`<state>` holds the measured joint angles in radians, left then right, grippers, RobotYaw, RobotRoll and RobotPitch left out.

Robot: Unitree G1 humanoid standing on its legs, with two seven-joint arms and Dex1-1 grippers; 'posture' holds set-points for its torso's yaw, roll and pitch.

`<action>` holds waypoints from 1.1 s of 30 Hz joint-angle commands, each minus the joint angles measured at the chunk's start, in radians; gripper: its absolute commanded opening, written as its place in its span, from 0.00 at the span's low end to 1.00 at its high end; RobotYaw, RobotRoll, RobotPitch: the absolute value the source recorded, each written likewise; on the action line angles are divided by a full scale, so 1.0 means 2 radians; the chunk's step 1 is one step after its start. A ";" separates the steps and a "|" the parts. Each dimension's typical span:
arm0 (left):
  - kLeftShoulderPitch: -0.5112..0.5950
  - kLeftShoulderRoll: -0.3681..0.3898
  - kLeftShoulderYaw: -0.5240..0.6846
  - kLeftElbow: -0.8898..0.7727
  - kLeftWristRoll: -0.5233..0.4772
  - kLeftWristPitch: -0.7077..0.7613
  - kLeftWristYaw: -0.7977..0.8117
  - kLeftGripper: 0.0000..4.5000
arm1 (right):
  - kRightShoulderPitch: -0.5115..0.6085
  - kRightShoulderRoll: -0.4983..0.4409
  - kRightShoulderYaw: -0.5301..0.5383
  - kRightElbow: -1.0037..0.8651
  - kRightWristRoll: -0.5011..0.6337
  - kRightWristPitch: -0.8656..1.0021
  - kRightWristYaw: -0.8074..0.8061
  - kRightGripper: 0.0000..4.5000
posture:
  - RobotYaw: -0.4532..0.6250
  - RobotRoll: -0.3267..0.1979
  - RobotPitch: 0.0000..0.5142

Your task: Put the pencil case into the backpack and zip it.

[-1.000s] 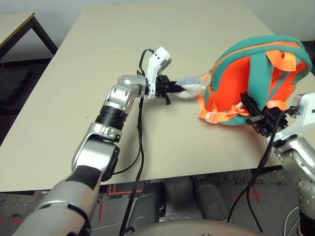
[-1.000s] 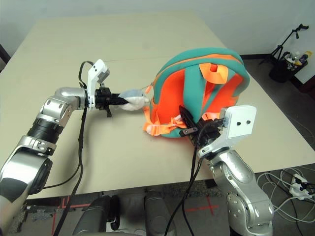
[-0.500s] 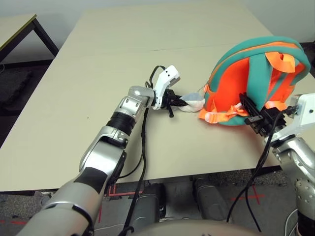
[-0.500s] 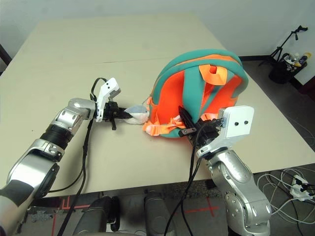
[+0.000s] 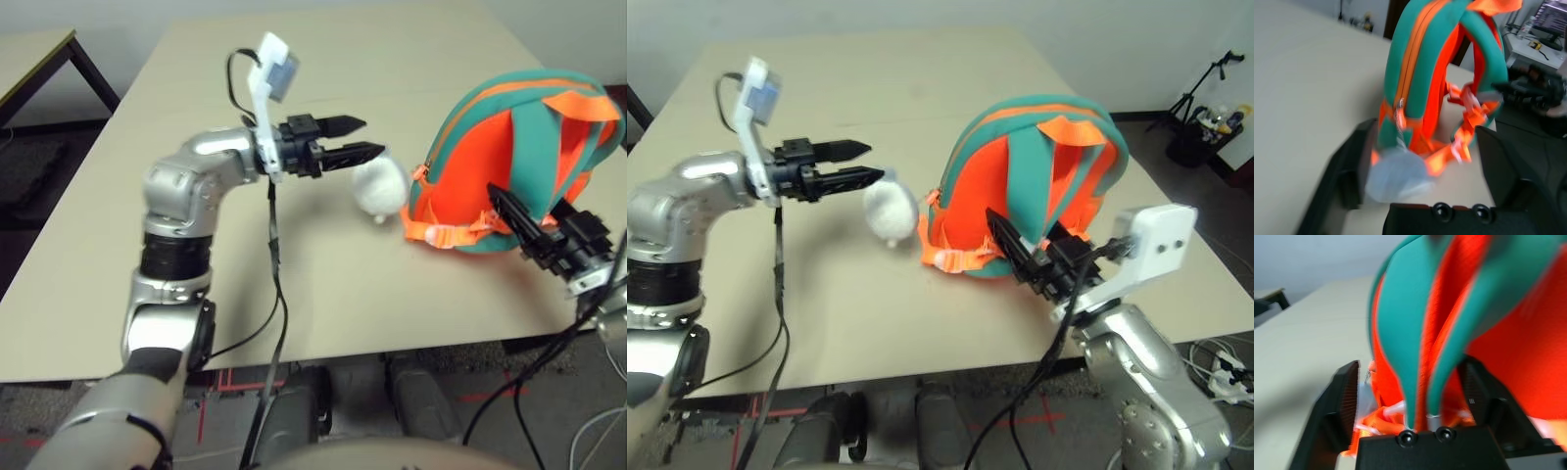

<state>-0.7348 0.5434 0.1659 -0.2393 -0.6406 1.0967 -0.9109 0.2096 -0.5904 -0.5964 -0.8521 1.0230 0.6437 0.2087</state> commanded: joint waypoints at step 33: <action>0.198 -0.052 0.102 0.243 0.263 -0.518 0.385 1.00 | -0.234 -0.051 0.011 0.617 -0.212 -0.260 0.164 0.99 | 0.34 0.62 0.17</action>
<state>-0.3559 0.4481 0.3695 0.2183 -0.1263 0.0760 -0.1643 -0.2467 -0.6837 -0.5699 0.2965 0.6335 0.1656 0.5227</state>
